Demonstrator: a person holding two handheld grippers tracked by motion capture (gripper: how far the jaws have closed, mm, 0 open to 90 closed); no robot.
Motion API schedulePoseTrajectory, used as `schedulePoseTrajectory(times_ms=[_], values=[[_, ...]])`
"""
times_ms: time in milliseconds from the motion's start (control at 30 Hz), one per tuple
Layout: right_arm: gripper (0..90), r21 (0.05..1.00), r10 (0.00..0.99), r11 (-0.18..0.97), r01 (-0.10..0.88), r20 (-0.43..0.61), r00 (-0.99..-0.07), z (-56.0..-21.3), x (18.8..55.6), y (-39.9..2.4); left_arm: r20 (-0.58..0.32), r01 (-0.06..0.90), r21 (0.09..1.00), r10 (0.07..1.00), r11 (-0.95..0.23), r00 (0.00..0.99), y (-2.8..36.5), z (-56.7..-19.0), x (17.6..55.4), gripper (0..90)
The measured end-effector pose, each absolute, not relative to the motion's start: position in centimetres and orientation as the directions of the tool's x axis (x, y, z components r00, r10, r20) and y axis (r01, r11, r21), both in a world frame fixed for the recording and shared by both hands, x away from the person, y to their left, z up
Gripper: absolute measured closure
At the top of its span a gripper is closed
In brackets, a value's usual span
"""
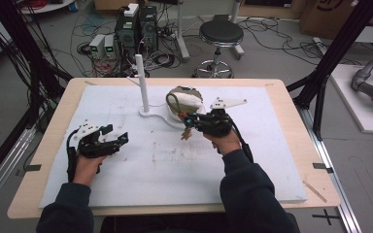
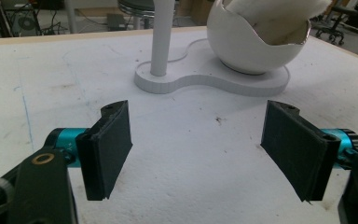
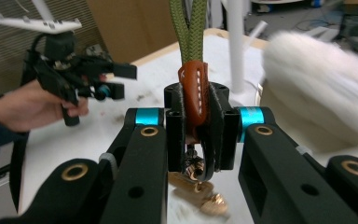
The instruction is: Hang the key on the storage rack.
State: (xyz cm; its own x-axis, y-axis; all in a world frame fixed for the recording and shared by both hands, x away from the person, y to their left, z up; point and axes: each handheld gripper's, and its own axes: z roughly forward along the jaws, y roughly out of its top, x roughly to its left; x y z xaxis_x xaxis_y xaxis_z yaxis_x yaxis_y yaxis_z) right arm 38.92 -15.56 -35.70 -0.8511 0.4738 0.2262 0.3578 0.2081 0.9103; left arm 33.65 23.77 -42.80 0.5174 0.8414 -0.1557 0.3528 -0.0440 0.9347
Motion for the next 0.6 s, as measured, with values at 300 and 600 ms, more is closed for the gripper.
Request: schedulePoseTrajectory(times_ms=[300,600], values=[[79.1,0.917,0.451,0.238,0.321,0.189,-0.873,-33.5,41.8,-10.3,-0.15,0.35,0.936,0.85,-0.043,0.505,24.2,-42.7,33.5,24.0],[79.1,0.9,0.48,0.264,0.348,0.19,-0.856,-32.9,44.9,-5.8,-0.154,0.351,0.936,0.847,-0.041,0.509,24.2,-42.7,33.5,24.1]])
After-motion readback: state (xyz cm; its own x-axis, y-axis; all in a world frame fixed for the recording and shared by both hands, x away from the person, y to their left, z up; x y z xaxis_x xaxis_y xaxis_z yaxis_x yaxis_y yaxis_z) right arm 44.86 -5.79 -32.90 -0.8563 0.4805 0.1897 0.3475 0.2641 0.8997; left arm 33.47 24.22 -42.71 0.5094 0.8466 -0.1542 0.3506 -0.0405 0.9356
